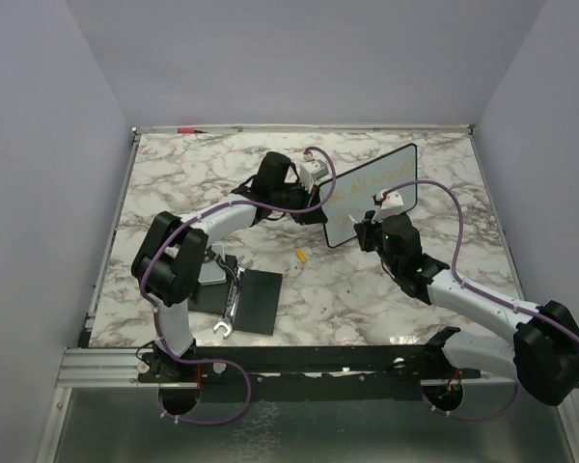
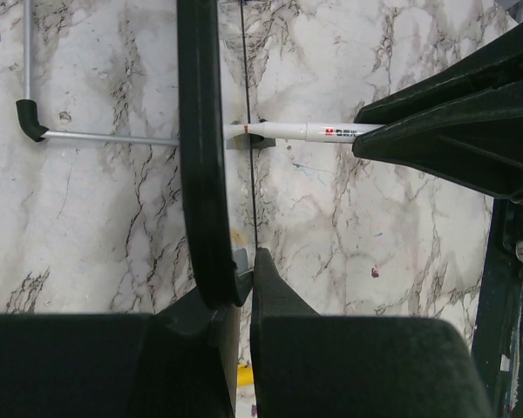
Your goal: Write a sentence on the whiteboard
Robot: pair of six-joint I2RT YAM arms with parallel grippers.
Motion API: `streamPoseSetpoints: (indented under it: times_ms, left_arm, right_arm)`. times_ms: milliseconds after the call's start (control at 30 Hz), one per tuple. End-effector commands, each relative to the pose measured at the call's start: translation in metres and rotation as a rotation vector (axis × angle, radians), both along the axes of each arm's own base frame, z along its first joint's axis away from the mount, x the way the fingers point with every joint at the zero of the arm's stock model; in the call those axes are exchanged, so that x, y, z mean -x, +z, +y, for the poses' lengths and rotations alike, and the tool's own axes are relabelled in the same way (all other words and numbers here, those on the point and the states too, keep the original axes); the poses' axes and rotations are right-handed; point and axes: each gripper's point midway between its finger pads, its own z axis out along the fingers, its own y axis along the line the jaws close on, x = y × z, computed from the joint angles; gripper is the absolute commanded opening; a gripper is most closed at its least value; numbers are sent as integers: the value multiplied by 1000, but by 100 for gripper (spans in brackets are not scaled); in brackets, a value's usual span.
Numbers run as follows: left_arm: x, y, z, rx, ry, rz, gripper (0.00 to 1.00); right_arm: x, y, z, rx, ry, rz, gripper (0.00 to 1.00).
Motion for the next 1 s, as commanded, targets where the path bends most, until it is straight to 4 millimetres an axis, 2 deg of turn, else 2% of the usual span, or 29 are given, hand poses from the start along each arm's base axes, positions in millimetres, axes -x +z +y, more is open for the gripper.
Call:
streamPoseSetpoints:
  times_ms: [0, 567, 667, 833, 967]
  left_arm:
    - [7, 7, -5, 8, -41, -16, 0]
    - [8, 5, -5, 6, -42, -9, 0]
    - [8, 5, -5, 7, -43, -10, 0]
    - [8, 6, -5, 7, -42, -11, 0]
    - [7, 6, -5, 7, -42, -11, 0]
  right_arm:
    - [-4, 19, 15, -45, 57, -56, 1]
    - [4, 17, 11, -26, 78, -57, 1]
    - [5, 20, 5, -22, 52, -59, 1]
    - [3, 17, -18, -4, -77, -44, 1]
    - [1, 16, -21, 10, -94, -48, 1]
